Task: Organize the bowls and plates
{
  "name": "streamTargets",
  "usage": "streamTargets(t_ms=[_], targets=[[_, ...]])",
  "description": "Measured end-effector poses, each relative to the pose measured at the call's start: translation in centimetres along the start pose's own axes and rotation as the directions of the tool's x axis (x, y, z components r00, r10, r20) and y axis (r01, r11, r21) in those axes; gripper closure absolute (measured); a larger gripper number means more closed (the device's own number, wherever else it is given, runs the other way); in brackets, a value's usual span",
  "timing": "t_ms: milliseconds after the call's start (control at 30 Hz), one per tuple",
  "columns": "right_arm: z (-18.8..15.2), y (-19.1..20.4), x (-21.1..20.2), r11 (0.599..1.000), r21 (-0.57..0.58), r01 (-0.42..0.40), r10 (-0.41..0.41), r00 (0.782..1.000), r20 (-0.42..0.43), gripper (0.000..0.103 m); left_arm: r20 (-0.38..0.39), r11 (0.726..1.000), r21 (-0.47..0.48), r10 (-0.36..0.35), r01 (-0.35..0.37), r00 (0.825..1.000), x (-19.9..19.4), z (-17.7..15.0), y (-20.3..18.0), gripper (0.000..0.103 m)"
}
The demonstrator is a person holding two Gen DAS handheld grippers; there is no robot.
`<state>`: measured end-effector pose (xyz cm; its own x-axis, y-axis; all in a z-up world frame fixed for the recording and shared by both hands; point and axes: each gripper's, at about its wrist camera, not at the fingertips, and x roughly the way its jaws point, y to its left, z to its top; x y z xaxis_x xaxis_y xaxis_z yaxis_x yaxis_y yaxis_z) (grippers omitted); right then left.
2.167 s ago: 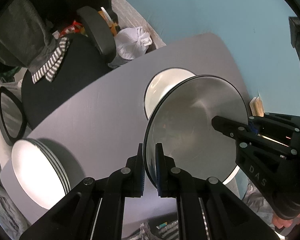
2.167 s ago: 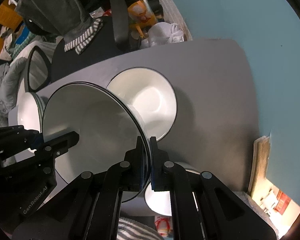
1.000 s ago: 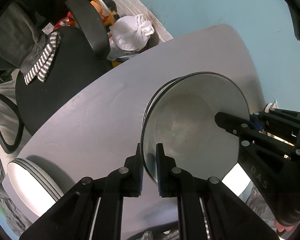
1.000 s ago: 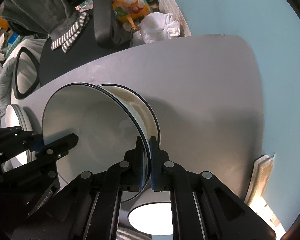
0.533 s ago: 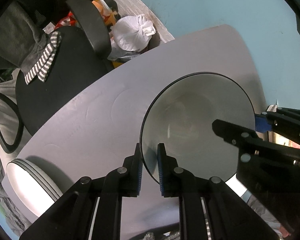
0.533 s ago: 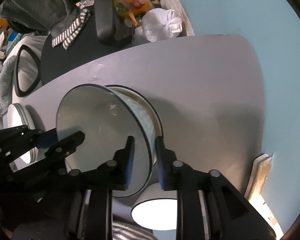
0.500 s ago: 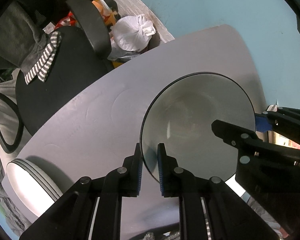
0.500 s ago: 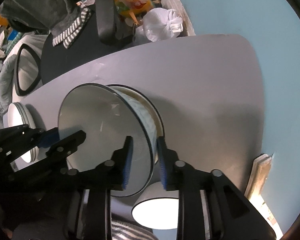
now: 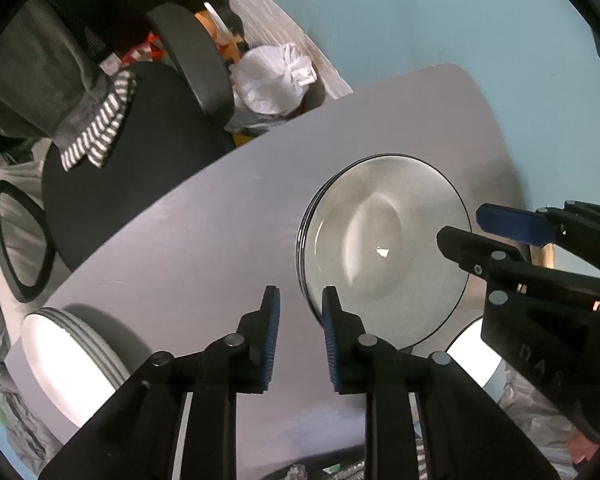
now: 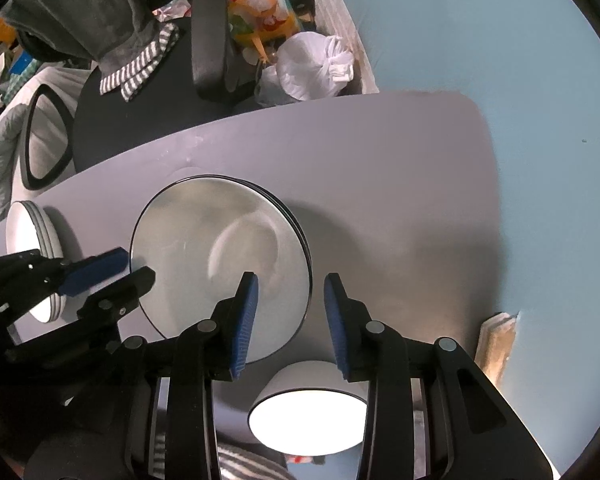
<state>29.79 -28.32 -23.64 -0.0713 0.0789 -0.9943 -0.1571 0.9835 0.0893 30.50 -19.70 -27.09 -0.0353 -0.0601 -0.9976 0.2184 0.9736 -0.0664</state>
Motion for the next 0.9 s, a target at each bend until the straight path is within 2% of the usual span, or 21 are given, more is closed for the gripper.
streamTargets(t_ms=[67, 200, 367, 400, 467, 500, 767, 900], targets=[[-0.2, 0.1, -0.3, 1.0, -0.004, 0.009, -0.009, 1.0, 0.013, 0.066, 0.019, 1.0, 0.006, 0.016, -0.016, 1.0, -0.5, -0.3, -0.1, 0.076], [-0.6, 0.3, -0.9, 0.999, -0.01, 0.031, -0.03, 0.999, 0.04, 0.061, 0.05, 0.999, 0.023, 0.037, -0.039, 0.998, -1.5, -1.1, -0.3, 0.076], [-1.4, 0.4, -2.0, 0.999, -0.004, 0.032, -0.031, 0.997, 0.071, 0.054, 0.07, 0.999, -0.005, 0.037, -0.036, 0.997, -2.7, -2.1, 0.1, 0.075], [-1.5, 0.4, -2.2, 0.999, -0.004, 0.034, -0.034, 0.996, 0.08, 0.053, 0.08, 0.999, -0.008, 0.036, -0.035, 0.996, -3.1, -2.3, 0.1, 0.073], [-2.0, 0.5, -2.8, 0.999, -0.001, 0.032, -0.032, 0.995, 0.097, 0.05, 0.109, 0.999, -0.013, 0.043, -0.042, 0.993, -4.0, -2.8, 0.1, 0.06], [-2.2, 0.4, -3.0, 1.0, 0.003, 0.029, -0.029, 0.994, 0.103, 0.049, 0.126, 0.999, -0.012, 0.045, -0.044, 0.991, -4.4, -3.0, 0.0, 0.058], [-4.4, 0.5, -5.5, 1.0, 0.03, -0.008, 0.003, 0.987, 0.16, 0.047, 0.193, 0.998, 0.015, 0.058, -0.062, 0.98, -7.1, -4.8, -0.8, 0.058], [-5.6, 0.3, -7.0, 0.998, 0.053, -0.027, 0.016, 0.98, 0.197, 0.047, 0.224, 0.999, 0.002, 0.039, -0.04, 0.974, -8.4, -5.8, -0.9, 0.058]])
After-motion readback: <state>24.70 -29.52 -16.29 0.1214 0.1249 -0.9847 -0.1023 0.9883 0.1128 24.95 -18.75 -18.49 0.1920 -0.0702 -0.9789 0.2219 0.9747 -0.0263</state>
